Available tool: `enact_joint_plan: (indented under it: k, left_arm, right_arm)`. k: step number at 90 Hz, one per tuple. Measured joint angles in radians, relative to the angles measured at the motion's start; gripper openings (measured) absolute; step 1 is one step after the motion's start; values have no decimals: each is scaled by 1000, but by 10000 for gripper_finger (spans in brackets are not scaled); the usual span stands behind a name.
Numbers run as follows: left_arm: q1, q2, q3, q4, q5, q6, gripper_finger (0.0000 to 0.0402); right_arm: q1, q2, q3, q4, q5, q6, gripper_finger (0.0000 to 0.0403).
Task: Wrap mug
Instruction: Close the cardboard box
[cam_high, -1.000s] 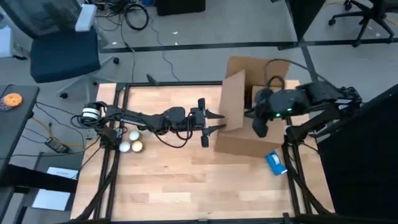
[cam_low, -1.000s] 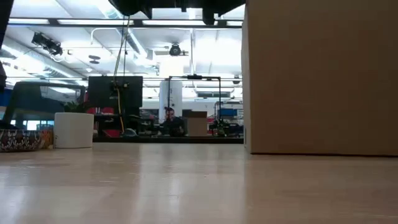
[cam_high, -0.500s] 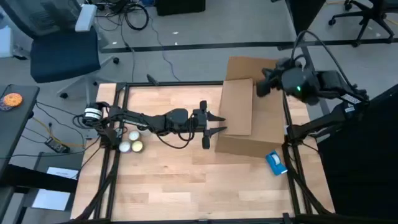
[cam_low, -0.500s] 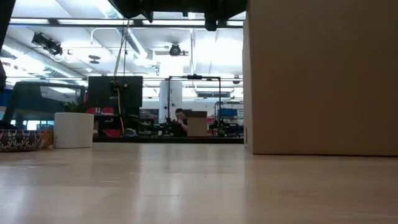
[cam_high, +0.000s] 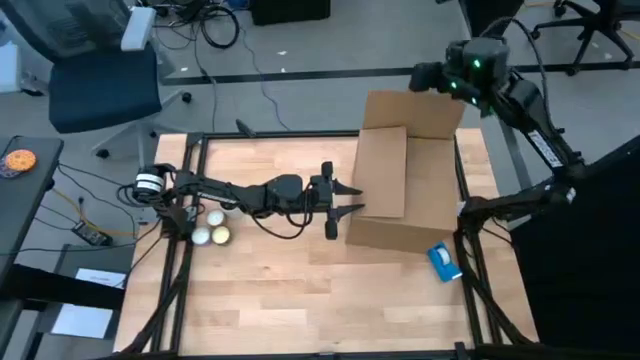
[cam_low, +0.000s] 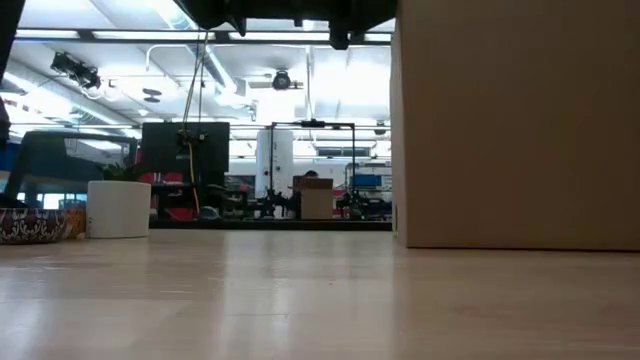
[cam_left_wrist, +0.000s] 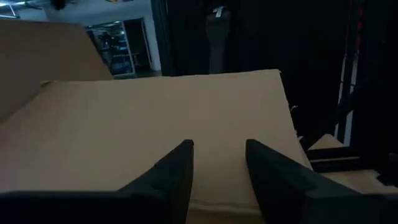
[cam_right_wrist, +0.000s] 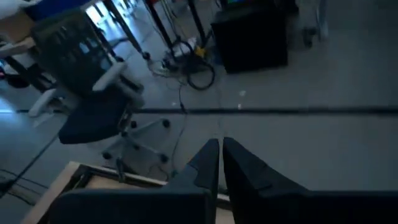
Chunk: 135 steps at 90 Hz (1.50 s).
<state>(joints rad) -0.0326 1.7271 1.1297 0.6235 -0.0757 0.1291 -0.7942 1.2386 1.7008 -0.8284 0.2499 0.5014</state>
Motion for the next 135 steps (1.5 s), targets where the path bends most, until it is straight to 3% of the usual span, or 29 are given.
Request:
enact_joint_plan:
  k: [13,31,56,67,82,111,135]
  left_arm:
    - [0,1,0,0,0,0,131]
    - [0,1,0,-9,1,0,131]
    - [0,1,0,-19,2,-7,131]
    - [0,1,0,-18,2,-9,131]
    - [0,1,-2,-19,3,-10,131]
    - [9,-49,-2,-93,-2,-53,131]
    - [11,-159,-9,-209,-6,22,131]
  right_arm:
    - [-122,53,0,49,-147,46,0]
    - [-241,113,0,-36,-472,150,0]
    - [-233,114,-1,-167,-765,84,0]
    - [-171,85,-1,-168,-826,66,0]
    - [-29,58,0,-233,-761,-17,0]
    - [319,59,-1,-359,-370,-62,0]
    - [478,68,-81,-354,-141,-52,0]
